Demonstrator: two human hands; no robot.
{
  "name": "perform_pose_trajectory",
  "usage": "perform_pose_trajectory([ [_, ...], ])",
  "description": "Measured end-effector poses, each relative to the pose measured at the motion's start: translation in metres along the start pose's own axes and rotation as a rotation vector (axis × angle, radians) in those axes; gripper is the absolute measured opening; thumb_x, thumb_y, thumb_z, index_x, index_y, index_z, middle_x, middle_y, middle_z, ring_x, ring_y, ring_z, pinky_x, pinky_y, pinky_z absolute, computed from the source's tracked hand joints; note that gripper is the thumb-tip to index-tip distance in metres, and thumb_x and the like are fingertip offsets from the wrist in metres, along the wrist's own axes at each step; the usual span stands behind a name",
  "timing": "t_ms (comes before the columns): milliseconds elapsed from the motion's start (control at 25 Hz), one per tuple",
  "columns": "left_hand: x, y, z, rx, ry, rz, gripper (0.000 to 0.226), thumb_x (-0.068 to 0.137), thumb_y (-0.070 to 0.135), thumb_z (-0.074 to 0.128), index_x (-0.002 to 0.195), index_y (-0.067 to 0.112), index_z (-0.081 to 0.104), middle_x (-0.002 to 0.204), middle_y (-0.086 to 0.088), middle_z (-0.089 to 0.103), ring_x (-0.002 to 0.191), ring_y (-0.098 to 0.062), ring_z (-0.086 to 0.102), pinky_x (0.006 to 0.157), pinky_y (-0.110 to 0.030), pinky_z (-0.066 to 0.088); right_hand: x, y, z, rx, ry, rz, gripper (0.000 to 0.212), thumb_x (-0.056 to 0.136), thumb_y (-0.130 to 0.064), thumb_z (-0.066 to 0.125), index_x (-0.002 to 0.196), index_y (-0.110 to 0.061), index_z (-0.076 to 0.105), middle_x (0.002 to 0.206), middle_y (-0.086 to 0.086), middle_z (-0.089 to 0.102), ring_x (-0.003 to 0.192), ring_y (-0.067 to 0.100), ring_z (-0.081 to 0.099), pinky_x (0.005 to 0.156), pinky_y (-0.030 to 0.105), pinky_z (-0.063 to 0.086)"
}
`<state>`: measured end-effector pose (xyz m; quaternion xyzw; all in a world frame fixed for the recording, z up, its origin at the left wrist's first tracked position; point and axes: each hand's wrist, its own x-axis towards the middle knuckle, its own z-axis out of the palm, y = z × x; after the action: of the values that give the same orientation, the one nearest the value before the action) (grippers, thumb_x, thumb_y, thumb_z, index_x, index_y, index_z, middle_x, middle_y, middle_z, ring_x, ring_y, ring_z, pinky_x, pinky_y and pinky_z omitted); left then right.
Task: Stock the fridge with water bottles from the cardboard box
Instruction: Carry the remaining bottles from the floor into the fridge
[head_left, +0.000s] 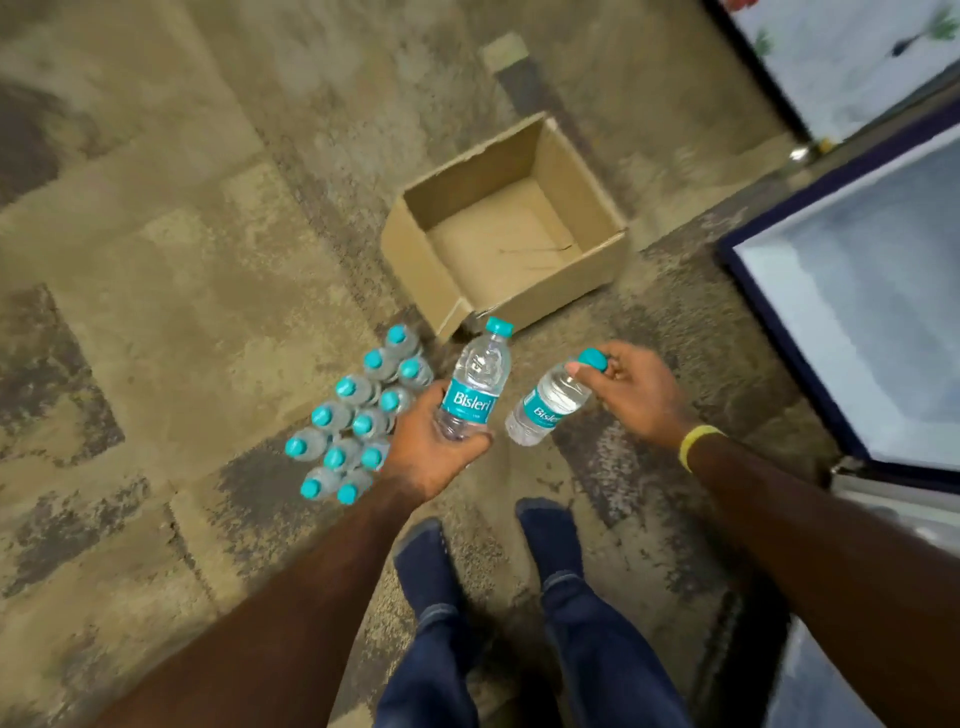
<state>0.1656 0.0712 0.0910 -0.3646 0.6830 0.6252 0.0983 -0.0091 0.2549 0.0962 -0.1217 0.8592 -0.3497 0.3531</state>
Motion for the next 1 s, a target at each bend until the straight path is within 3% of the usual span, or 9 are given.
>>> perform_pose_trajectory([
  [200,0.007,0.106,0.071,0.088,-0.176,0.128,0.055,0.072,-0.003,0.079,0.117,0.010,0.051,0.094,0.007,0.067,0.072,0.008,0.064,0.066,-0.010,0.049,-0.040,-0.011,-0.125,-0.038,0.242,-0.002,0.039,0.086,-0.051,0.066,0.079,-0.012,0.065,0.064,0.012,0.063,0.051,0.018,0.051,0.051,0.036,0.045],
  [320,0.016,0.159,0.115,0.105,-0.268,0.205,0.049,0.074,0.003,0.080,0.115,0.012,0.055,0.095,0.007,0.069,0.076,0.005,0.065,0.069,-0.012,0.049,-0.060,-0.006,-0.190,-0.018,0.359,-0.012,0.048,0.087,-0.054,0.063,0.079,-0.007,0.064,0.062,0.013,0.062,0.056,0.028,0.057,0.055,0.043,0.048],
  [520,0.033,0.229,0.195,0.139,-0.422,0.302,0.049,0.075,0.010,0.081,0.117,0.019,0.058,0.104,0.007,0.072,0.092,-0.006,0.069,0.075,-0.017,0.052,-0.089,0.024,-0.286,0.059,0.500,0.019,0.048,0.090,-0.049,0.062,0.073,-0.004,0.061,0.050,0.001,0.055,0.040,0.006,0.050,0.051,0.032,0.045],
  [640,0.038,0.263,0.246,0.149,-0.463,0.347,0.045,0.074,0.010,0.082,0.110,0.026,0.062,0.101,0.014,0.073,0.091,-0.004,0.069,0.074,-0.017,0.052,-0.104,0.046,-0.336,0.072,0.575,0.050,0.043,0.090,-0.047,0.063,0.065,-0.012,0.059,0.046,-0.004,0.054,0.042,0.008,0.051,0.052,0.031,0.045],
  [720,0.041,0.284,0.281,0.187,-0.496,0.390,0.044,0.074,0.015,0.083,0.111,0.028,0.063,0.100,0.017,0.072,0.093,-0.001,0.068,0.076,-0.017,0.052,-0.115,0.061,-0.367,0.110,0.635,0.103,0.045,0.089,-0.047,0.064,0.066,-0.008,0.059,0.048,-0.002,0.054,0.043,0.009,0.050,0.052,0.029,0.044],
  [880,0.046,0.324,0.343,0.230,-0.556,0.489,0.048,0.072,0.018,0.084,0.115,0.019,0.063,0.101,0.015,0.069,0.090,0.004,0.066,0.074,-0.014,0.053,-0.138,0.082,-0.416,0.124,0.772,0.116,0.047,0.091,-0.040,0.064,0.064,-0.002,0.058,0.049,0.008,0.056,0.040,0.007,0.050,0.050,0.019,0.041],
  [1000,0.055,0.353,0.388,0.194,-0.604,0.534,0.050,0.072,0.011,0.084,0.117,0.010,0.063,0.102,0.004,0.071,0.084,0.001,0.066,0.073,-0.014,0.049,-0.153,0.095,-0.461,0.084,0.933,0.145,0.051,0.091,-0.038,0.064,0.054,-0.004,0.057,0.041,0.005,0.053,0.040,0.009,0.049,0.053,0.019,0.040],
])
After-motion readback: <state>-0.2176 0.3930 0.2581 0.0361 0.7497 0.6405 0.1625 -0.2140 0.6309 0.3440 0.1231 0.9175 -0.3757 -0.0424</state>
